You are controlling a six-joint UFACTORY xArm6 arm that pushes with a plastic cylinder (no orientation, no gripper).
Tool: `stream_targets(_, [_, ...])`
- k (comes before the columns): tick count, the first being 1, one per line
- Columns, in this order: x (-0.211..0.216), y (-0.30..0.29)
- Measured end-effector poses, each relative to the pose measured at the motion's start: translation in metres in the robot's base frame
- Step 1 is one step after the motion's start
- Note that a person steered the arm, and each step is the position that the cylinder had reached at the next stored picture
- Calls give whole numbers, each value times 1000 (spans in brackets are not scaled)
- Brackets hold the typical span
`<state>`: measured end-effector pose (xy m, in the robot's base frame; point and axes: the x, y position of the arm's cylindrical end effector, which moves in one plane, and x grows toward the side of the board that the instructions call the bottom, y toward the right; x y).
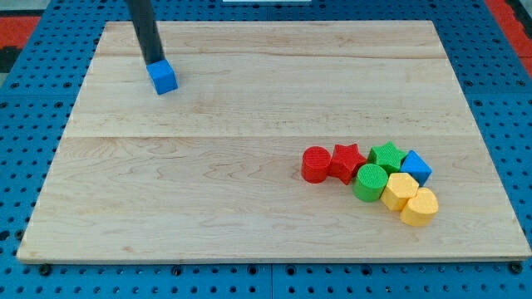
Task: Push the cube into the red circle
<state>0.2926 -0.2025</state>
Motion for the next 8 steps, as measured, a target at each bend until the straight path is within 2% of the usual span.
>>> stream_targets(1, [65, 45])
stream_targets(2, [71, 132])
stream_targets(3, [25, 114])
stream_targets(4, [19, 161])
stream_targets(5, [43, 234])
stream_targets(6, [66, 269])
stream_targets(7, [145, 273])
stream_targets(8, [122, 276])
